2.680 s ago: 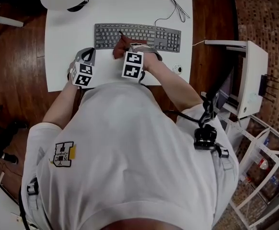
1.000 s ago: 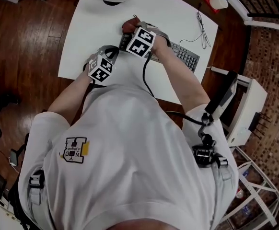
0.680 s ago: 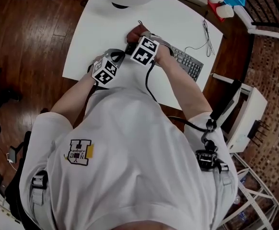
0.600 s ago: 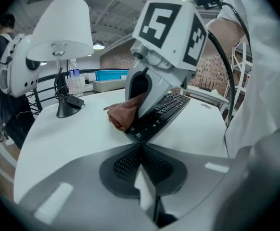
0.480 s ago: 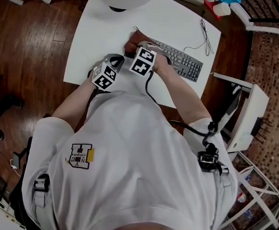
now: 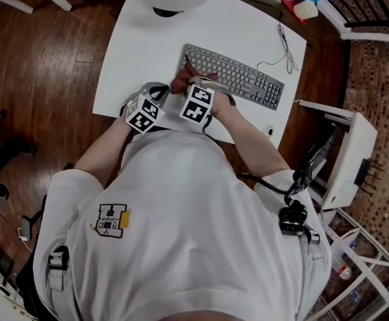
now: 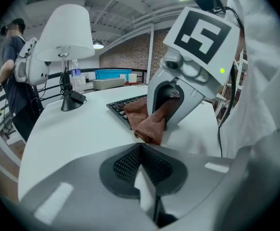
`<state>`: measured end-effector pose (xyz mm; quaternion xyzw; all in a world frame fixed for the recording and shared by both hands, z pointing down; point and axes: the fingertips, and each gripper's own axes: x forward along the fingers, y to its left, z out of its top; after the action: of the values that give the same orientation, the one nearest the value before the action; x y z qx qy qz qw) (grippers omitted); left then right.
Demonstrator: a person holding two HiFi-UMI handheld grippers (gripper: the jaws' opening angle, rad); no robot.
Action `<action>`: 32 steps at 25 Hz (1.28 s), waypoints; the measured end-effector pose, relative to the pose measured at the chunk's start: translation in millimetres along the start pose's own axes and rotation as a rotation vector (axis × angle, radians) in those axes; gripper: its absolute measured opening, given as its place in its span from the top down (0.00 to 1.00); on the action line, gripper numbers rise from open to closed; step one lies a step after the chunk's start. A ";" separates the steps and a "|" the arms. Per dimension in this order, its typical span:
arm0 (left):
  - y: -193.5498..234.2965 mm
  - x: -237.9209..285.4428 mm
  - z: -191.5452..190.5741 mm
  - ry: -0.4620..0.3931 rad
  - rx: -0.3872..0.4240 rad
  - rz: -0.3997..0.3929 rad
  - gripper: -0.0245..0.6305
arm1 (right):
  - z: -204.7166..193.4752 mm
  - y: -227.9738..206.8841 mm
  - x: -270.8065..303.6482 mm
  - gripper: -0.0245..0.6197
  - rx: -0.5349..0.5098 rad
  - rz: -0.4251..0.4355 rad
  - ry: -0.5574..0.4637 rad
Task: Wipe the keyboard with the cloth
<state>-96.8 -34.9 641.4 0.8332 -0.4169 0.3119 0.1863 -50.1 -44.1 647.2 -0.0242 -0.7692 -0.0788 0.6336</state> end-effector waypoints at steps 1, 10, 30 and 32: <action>-1.3 -2.1 -2.8 0.002 -0.001 0.001 0.96 | -0.4 6.5 -0.3 0.82 -0.008 0.009 0.002; 5.0 -22.1 -20.6 0.019 -0.028 0.038 0.96 | 15.6 7.6 -51.9 0.82 0.035 0.234 -0.121; 15.4 -13.3 -3.9 0.014 0.020 0.061 0.96 | -3.8 -59.7 -8.6 0.81 -0.178 -0.301 -0.042; 6.2 -14.9 -8.1 0.022 0.016 0.053 0.96 | -8.1 -50.3 -6.9 0.81 -0.160 -0.293 -0.049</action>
<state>-111.6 -25.3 637.6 0.8199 -0.4341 0.3291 0.1759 -47.8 -94.6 637.3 0.0358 -0.7709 -0.2310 0.5925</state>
